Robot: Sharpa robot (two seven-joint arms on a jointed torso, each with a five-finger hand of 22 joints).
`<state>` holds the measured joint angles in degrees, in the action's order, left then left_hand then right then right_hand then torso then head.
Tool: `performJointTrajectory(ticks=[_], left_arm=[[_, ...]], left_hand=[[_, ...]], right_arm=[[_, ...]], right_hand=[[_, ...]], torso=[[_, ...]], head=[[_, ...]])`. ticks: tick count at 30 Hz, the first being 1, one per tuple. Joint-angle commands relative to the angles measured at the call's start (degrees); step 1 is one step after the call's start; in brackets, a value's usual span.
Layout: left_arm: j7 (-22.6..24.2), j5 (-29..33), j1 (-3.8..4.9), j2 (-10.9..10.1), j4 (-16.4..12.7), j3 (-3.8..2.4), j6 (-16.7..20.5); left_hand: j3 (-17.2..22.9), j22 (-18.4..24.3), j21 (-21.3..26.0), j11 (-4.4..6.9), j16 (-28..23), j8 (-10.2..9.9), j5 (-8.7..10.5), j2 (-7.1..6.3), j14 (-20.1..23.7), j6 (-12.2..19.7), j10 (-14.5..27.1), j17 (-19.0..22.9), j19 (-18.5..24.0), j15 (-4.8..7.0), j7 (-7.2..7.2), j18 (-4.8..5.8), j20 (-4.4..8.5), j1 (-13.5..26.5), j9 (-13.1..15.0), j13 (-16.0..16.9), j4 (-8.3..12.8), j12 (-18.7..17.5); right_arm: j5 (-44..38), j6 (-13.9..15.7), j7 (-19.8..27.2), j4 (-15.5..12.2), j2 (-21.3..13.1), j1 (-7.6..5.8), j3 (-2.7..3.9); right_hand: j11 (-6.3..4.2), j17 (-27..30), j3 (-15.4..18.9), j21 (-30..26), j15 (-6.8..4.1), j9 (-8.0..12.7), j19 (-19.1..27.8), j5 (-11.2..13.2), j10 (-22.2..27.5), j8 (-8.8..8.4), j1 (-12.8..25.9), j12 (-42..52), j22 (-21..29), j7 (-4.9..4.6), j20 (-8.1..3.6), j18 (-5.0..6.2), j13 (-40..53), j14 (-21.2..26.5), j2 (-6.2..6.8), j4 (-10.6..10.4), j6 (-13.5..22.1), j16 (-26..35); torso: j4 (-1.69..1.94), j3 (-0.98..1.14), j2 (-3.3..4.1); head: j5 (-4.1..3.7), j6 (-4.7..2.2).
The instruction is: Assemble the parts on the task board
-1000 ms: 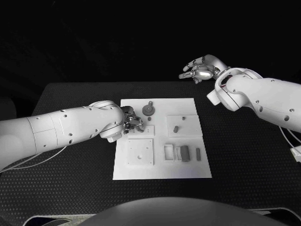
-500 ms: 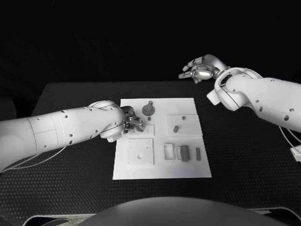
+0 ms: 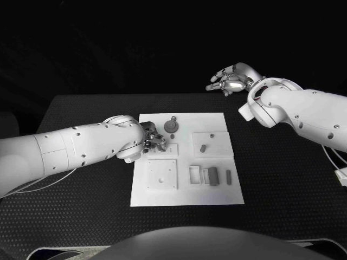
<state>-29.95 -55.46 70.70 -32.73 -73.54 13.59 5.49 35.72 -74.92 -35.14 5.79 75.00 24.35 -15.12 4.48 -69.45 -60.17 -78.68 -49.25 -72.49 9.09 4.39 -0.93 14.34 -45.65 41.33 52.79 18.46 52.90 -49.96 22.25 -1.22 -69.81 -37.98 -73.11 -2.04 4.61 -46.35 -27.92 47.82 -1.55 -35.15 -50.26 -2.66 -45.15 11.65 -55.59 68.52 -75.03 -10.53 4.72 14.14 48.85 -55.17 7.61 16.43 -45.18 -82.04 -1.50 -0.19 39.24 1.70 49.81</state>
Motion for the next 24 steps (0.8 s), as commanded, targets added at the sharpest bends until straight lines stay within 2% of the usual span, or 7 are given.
performJointTrajectory(ticks=[1,5,11,17,21,24], left_arm=[[0.3,-2.2,-0.14,0.6,-0.3,0.05,-2.2],[0.3,-3.1,-0.14,0.8,-0.3,0.05,-2.6],[0.2,-3.7,-0.14,0.8,-0.3,0.04,-2.7],[0.0,-4.0,-0.14,1.0,-0.2,0.04,-2.4],[0.1,-4.3,-0.14,1.0,-0.3,0.04,-2.6],[0.2,-4.3,-0.14,1.0,-0.3,0.04,-2.9]], left_hand=[[2.3,-1.3,-0.6,0.83,0.6,0.5,-2.5,-0.78,0.1,-9.5,0.1,0.3,-1.6,0.69,-4.89,-0.93,0.84,-0.1,0.3,-0.2,-1.8,0.4],[2.5,-1.3,-1.1,1.06,1.1,0.9,-5.57,-1.08,-0.2,-9.9,-0.3,0.7,-1.8,0.58,-5.15,-1.01,0.72,-0.6,0.5,-0.5,-1.8,0.7],[2.6,-1.3,-1.6,1.2,1.5,1.3,-7.13,-1.03,-0.3,-10.1,-0.6,1.0,-1.9,0.52,-5.29,-1.01,0.58,-0.8,0.7,-0.7,-1.7,1.0],[2.6,-1.3,-1.8,1.29,1.8,1.6,-7.83,-0.82,-0.5,-10.3,-0.8,1.2,-2.1,0.5,-5.39,-1.01,0.51,-0.7,0.8,-0.8,-1.7,1.2],[2.9,-1.3,-2.3,1.47,2.2,2.1,-10.64,-0.74,-0.7,-10.5,-1.1,1.4,-2.2,0.45,-5.59,-1.0,0.38,-0.5,0.9,-1.0,-1.7,1.5],[3.1,-1.3,-2.6,1.54,2.5,2.3,-11.76,-0.6,-0.8,-10.6,-1.2,1.6,-2.3,0.41,-5.67,-0.93,0.26,-0.3,1.0,-1.0,-1.7,1.6]], right_arm=[[-0.2,-0.9,0.4,-0.1,0.1,0.01,0.04],[-0.2,-1.0,0.4,-0.2,0.1,0.01,0.04],[-0.1,-1.0,0.4,-0.2,0.1,0.04,0.03],[-0.1,-1.1,0.4,-0.1,0.1,0.06,0.03],[-0.1,-1.2,0.4,-0.1,0.2,0.08,0.03],[-0.1,-1.2,0.4,0.0,0.2,0.1,0.03]], right_hand=[[0.0,0.1,0.4,-0.3,0.07,0.1,0.1,-0.2,0.4,0.34,0.0,0.4,-0.8,-0.34,0.44,0.63,-0.1,0.5,-0.71,0.0,-0.1,-0.4],[0.0,0.1,0.4,-0.3,0.07,0.1,0.1,-0.2,0.4,0.34,0.0,0.4,-0.8,-0.34,0.46,0.64,-0.1,0.5,-0.71,0.0,0.0,-0.4],[0.0,0.1,0.5,-0.3,0.07,0.1,0.1,-0.2,0.4,0.34,0.0,0.4,-0.8,-0.35,0.48,0.65,-0.2,0.6,-0.72,0.0,0.0,-0.4],[0.0,0.2,0.5,-0.3,0.07,0.1,0.1,-0.2,0.4,0.34,0.0,0.4,-0.8,-0.35,0.5,0.67,-0.2,0.6,-0.74,0.0,0.0,-0.4],[0.01,0.2,0.5,-0.3,0.08,0.1,0.1,-0.2,0.4,0.34,0.0,0.4,-0.8,-0.35,0.51,0.68,-0.2,0.6,-0.75,0.0,0.0,-0.4],[0.01,0.2,0.5,-0.3,0.08,0.2,0.1,-0.2,0.4,0.34,0.0,0.4,-0.8,-0.35,0.53,0.69,-0.2,0.6,-0.75,0.0,0.0,-0.4]], torso=[[-0.04,0.02,-0.01],[-0.08,0.06,-0.02],[-0.08,0.07,-0.02],[-0.03,0.07,0.0],[0.0,0.06,-0.01],[-0.02,0.09,-0.02]], head=[[0.06,0.0],[0.07,0.03],[-0.06,0.05],[-0.1,0.01],[-0.21,0.09],[-0.23,0.1]])
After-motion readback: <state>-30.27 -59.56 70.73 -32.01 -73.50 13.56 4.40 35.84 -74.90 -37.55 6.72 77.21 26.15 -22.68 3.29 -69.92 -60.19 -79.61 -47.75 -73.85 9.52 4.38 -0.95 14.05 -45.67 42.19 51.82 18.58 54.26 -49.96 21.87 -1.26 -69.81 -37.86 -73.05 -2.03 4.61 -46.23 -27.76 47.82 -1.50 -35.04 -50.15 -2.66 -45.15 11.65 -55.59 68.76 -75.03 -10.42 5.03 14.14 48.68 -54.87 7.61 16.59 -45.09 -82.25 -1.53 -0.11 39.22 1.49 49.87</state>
